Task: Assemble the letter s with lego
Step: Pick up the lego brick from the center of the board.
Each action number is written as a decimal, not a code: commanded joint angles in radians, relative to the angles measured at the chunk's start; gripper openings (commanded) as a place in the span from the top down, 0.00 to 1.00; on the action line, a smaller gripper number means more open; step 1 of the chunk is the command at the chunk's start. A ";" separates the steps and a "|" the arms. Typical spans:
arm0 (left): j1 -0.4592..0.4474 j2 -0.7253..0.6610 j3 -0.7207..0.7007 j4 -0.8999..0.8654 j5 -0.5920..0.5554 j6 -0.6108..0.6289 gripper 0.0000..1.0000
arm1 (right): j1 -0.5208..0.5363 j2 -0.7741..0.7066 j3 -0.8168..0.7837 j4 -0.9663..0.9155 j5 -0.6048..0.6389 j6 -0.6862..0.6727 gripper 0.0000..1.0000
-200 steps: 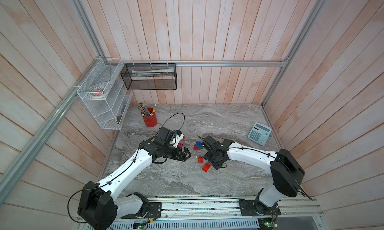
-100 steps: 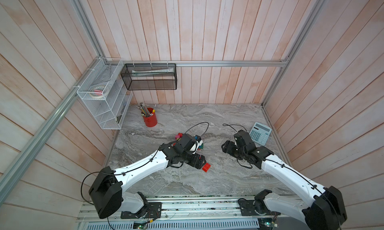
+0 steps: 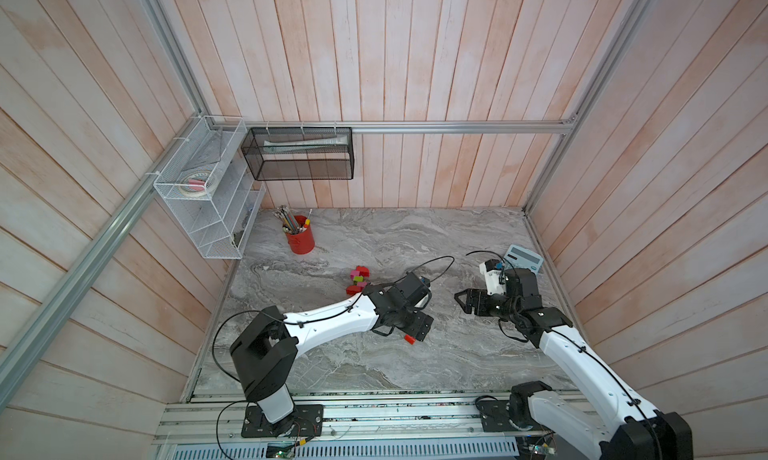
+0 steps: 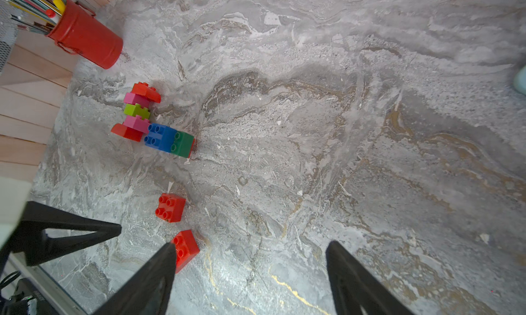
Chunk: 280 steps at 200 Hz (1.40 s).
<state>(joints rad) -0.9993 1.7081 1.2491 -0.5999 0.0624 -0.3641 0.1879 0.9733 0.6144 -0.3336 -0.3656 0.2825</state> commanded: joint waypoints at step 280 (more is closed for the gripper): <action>-0.059 0.289 0.172 -0.160 -0.137 -0.183 0.44 | -0.104 -0.027 -0.165 0.166 -0.218 0.075 0.17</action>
<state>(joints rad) -1.0565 1.9652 1.3914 -0.7368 -0.0433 -0.5201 0.0895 0.9588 0.4553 -0.1825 -0.5621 0.3408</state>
